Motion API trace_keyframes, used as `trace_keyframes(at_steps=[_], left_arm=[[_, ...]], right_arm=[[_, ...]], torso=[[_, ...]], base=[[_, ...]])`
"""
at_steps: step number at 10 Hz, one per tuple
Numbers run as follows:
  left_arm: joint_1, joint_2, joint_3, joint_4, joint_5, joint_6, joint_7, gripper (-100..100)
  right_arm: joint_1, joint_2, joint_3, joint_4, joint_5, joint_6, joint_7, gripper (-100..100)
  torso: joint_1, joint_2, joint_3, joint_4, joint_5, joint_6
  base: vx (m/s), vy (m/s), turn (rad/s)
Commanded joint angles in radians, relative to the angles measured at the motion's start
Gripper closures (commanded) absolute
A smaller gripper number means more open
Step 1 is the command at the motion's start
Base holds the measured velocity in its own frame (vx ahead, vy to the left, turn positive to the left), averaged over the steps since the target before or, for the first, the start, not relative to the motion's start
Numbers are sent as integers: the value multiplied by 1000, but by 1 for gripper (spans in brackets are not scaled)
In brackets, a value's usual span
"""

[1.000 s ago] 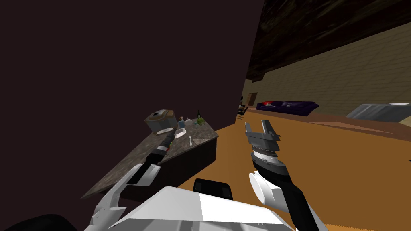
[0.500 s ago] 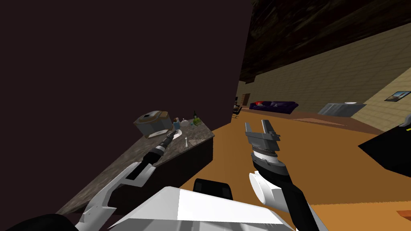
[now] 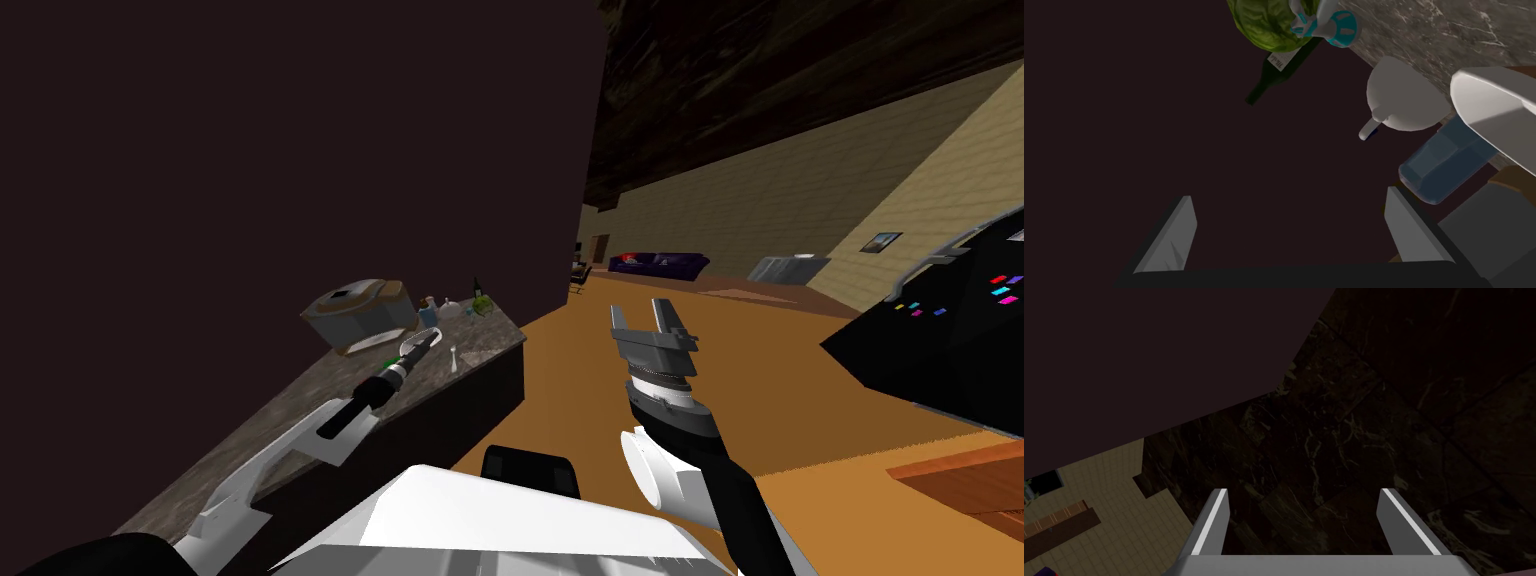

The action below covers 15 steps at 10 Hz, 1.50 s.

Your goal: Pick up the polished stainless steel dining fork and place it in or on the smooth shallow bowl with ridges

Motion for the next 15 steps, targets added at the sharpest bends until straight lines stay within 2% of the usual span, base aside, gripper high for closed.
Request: trace_keyframes(at_steps=[1,2,4,5,8,9,12,15], left_arm=[[16,50,-15,28,1,45,4,-100],[16,64,-15,28,1,45,4,-100],[30,131,-44,57,1,100,11,-100],[30,136,-44,57,1,100,11,-100],[48,231,-99,93,1,174,24,-100],[48,237,-99,93,1,174,24,-100],[64,326,-157,121,1,234,40,-100],[78,398,-213,141,1,281,54,-100]], right_arm=[[0,0,0,0,0,0,0,0],[0,0,0,0,0,0,0,0],[0,0,0,0,0,0,0,0],[0,0,0,0,0,0,0,0],[0,0,0,0,0,0,0,0],[0,0,0,0,0,0,0,0],[0,0,0,0,0,0,0,0],[0,0,0,0,0,0,0,0]], torso=[[0,0,0,0,0,0],[0,-1,0,0,0,0],[0,0,0,0,0,0],[0,-1,0,0,0,0],[1,-1,-1,0,0,0],[1,-2,-1,0,0,0],[1,-1,0,0,0,0],[1,-2,-1,0,0,-1]], base=[[32,-44,-214],[28,-32,-66],[34,-35,-116],[29,-19,-64],[44,-22,-120],[38,-17,-14],[42,-17,-94],[55,-12,-69]])
